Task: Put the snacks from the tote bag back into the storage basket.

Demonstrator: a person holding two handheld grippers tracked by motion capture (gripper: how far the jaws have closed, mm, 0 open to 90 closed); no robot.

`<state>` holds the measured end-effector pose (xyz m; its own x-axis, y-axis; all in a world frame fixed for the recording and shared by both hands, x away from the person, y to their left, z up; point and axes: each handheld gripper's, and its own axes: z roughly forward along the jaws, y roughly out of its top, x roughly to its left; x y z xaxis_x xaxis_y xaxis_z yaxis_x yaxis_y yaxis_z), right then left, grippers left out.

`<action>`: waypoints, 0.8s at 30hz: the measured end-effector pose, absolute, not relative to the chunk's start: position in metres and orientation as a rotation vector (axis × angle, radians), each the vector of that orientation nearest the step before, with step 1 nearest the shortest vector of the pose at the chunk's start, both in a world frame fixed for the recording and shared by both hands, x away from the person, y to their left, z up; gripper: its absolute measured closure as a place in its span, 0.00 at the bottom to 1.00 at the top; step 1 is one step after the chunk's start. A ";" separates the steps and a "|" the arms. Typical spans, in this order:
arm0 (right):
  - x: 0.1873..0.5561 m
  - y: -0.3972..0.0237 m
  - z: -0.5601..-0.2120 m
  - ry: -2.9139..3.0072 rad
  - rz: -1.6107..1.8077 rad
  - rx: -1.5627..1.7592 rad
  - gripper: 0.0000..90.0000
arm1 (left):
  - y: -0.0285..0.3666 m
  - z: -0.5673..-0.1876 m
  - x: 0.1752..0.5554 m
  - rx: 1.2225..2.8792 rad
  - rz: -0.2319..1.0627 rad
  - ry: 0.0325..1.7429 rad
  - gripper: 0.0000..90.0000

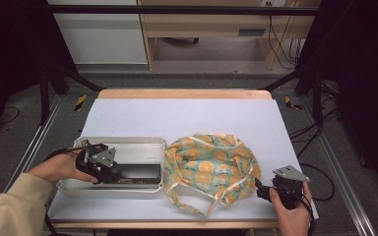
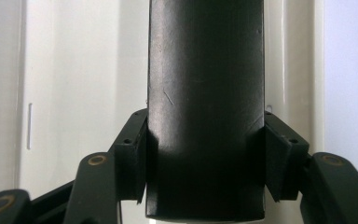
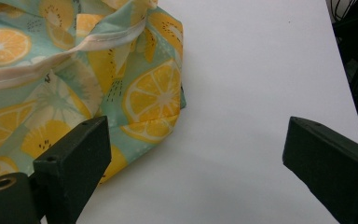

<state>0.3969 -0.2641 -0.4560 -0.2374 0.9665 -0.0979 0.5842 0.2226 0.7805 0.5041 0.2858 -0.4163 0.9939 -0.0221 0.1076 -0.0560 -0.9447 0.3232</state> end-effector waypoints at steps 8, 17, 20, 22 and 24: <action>0.397 -0.264 -0.456 1.917 0.830 1.420 0.09 | 0.287 -0.417 0.504 2.804 0.152 -0.059 0.47; 0.397 -0.263 -0.456 1.926 0.829 1.409 0.09 | 0.288 -0.410 0.499 2.738 0.185 0.014 0.24; 0.398 -0.262 -0.456 1.930 0.831 1.410 0.09 | 0.287 -0.405 0.496 2.721 0.214 0.061 0.20; 0.398 -0.262 -0.456 1.933 0.831 1.409 0.09 | 0.286 -0.403 0.495 2.709 0.230 0.066 0.19; 0.398 -0.262 -0.456 1.934 0.827 1.403 0.09 | 0.285 -0.401 0.494 2.688 0.245 0.079 0.18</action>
<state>0.3977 -0.2619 -0.4562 -0.2580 0.9599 -0.1099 0.5835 0.2455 0.7742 0.4941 0.2847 -0.4007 0.9827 0.0942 0.1595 0.0167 -0.9026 0.4301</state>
